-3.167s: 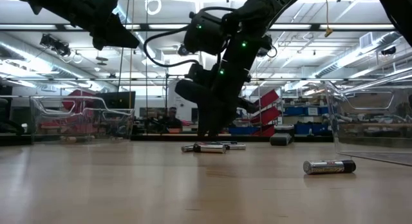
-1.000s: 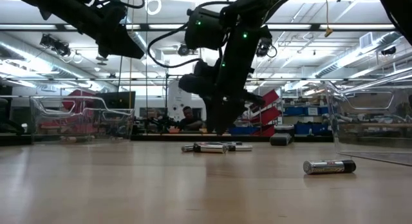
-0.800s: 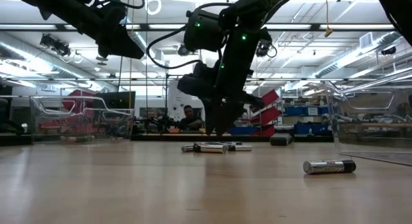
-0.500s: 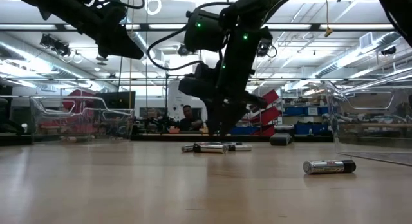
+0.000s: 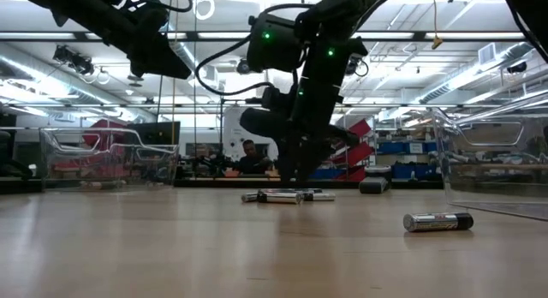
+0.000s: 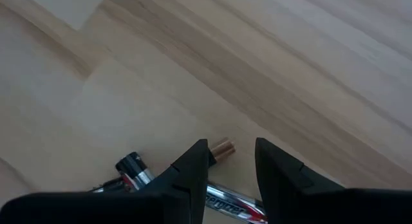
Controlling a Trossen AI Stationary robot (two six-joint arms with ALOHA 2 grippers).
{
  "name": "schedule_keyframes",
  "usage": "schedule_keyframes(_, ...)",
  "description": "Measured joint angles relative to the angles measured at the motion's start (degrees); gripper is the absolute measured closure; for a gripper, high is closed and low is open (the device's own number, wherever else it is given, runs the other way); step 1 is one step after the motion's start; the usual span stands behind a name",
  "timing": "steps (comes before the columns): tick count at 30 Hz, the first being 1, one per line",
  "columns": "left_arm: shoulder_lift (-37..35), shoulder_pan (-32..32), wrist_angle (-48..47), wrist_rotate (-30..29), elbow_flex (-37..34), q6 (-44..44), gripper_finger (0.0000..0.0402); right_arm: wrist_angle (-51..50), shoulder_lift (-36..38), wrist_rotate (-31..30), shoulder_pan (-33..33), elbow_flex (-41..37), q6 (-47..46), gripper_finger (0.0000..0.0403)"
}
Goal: Sort batteries
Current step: Put the black battery into the top transparent bin
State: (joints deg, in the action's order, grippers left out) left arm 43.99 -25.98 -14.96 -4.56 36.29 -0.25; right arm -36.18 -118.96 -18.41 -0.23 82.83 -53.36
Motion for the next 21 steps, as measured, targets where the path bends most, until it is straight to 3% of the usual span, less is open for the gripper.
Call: schedule_keyframes(21,0.0,0.0,0.0,0.0,0.0,0.0,0.0291,4.4,0.0,0.5,0.0,-2.0,-1.1,0.0289)
